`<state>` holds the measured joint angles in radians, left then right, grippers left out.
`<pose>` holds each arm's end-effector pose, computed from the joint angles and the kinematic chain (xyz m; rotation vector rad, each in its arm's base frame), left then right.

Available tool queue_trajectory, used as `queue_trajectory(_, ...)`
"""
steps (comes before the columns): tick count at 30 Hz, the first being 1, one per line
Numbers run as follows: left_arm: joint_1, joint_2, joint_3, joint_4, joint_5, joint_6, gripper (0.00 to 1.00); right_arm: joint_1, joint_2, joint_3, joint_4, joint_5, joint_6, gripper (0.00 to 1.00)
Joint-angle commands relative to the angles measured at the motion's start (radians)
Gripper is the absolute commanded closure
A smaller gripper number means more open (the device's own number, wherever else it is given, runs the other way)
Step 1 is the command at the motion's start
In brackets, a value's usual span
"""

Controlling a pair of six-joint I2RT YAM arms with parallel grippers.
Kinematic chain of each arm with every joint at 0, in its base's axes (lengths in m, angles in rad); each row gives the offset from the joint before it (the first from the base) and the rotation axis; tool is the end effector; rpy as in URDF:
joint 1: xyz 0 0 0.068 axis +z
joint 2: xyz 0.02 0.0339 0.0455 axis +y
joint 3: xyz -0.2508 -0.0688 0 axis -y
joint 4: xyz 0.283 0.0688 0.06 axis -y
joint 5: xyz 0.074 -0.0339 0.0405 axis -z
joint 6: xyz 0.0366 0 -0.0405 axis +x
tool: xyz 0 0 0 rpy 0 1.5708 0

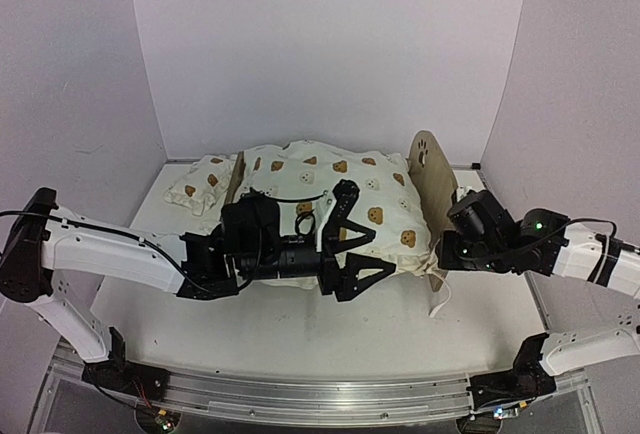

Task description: Set up the pet bed

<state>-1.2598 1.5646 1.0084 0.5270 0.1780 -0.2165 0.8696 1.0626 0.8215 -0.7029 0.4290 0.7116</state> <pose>0.1164 -0.3832 0.2626 1.0039 1.4422 -1.2597 0.1729 0.1812 0.2364 -0.0205 2.4068 0.1851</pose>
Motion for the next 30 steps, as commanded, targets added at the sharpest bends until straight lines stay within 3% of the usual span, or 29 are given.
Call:
queue_trajectory(1, -0.008, -0.095, -0.021, 0.036, 0.012, -0.010, 0.13, -0.006, -0.006, -0.032, 0.092, 0.156, 0.111, 0.78)
queue_trajectory(11, -0.008, -0.161, -0.071, 0.034, -0.024, -0.003, 0.13, -0.005, -0.065, -0.267, 0.030, 0.120, 0.389, 1.00)
queue_trajectory(18, -0.008, -0.162, -0.070, 0.027, -0.055, 0.006, 0.12, -0.005, -0.192, -0.487, 0.111, -0.066, 0.530, 0.99)
queue_trajectory(21, -0.009, -0.175, -0.076, 0.010, -0.088, 0.009, 0.12, -0.006, -0.259, -0.449, 0.105, -0.067, 0.419, 0.80)
queue_trajectory(23, -0.009, -0.198, -0.091, -0.015, -0.143, 0.007, 0.11, -0.005, -0.308, -0.386, 0.102, -0.089, 0.256, 0.60)
queue_trajectory(26, -0.006, -0.250, -0.122, -0.053, -0.237, 0.004, 0.10, -0.005, -0.346, -0.296, 0.100, -0.167, 0.054, 0.44)
queue_trajectory(30, -0.006, -0.312, -0.156, -0.077, -0.281, -0.006, 0.09, -0.006, -0.323, -0.185, 0.108, -0.324, -0.123, 0.37)
